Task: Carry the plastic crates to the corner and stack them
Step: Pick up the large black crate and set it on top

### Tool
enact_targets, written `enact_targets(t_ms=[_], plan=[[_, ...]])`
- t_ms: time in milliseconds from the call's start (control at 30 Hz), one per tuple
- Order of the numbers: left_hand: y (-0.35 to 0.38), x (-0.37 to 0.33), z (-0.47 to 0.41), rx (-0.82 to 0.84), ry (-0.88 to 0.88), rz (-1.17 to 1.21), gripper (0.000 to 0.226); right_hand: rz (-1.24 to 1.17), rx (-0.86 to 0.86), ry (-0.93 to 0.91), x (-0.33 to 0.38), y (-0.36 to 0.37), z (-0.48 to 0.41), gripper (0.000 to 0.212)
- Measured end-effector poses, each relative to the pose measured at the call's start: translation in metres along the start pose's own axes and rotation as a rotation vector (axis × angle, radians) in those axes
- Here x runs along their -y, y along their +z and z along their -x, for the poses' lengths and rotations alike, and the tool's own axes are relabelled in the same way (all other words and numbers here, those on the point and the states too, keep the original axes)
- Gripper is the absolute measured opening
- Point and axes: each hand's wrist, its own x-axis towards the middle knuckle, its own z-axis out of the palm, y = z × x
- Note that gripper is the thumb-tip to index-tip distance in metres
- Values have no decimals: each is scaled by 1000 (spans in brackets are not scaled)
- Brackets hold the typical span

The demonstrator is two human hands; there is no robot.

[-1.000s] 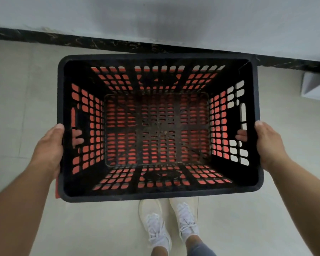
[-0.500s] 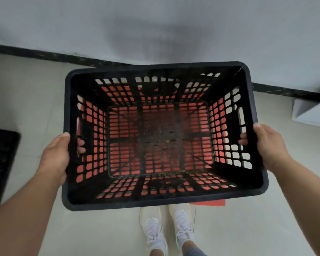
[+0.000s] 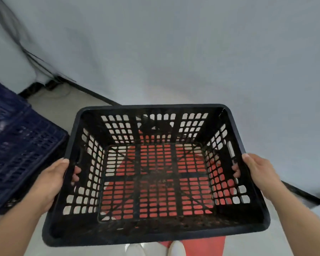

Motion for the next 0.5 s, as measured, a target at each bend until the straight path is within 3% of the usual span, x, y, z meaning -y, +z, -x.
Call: enact_targets(t_ms=[500], plan=[[-239, -81, 183, -356, 221, 56, 48, 95, 338, -484, 254, 0, 90, 37]])
